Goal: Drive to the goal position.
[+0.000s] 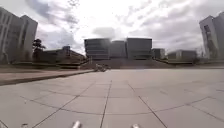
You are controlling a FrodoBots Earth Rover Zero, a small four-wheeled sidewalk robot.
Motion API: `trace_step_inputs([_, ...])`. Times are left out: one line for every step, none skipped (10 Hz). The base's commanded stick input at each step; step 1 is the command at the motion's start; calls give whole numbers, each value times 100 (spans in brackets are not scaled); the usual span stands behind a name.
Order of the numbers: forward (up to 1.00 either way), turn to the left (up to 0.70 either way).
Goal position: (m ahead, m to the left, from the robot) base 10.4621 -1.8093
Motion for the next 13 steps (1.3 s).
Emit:
trace_step_inputs([6, 0])
trace_step_inputs([6, 0])
trace_step_inputs([6, 0])
trace_step_inputs([6, 0])
trace_step_inputs([6, 0])
trace_step_inputs([6, 0])
trace_step_inputs([6, 0])
trace_step_inputs([6, 0])
trace_step_inputs([6, 0])
trace_step_inputs([6, 0])
trace_step_inputs([6, 0])
trace_step_inputs([6, 0])
trace_step_inputs([6, 0])
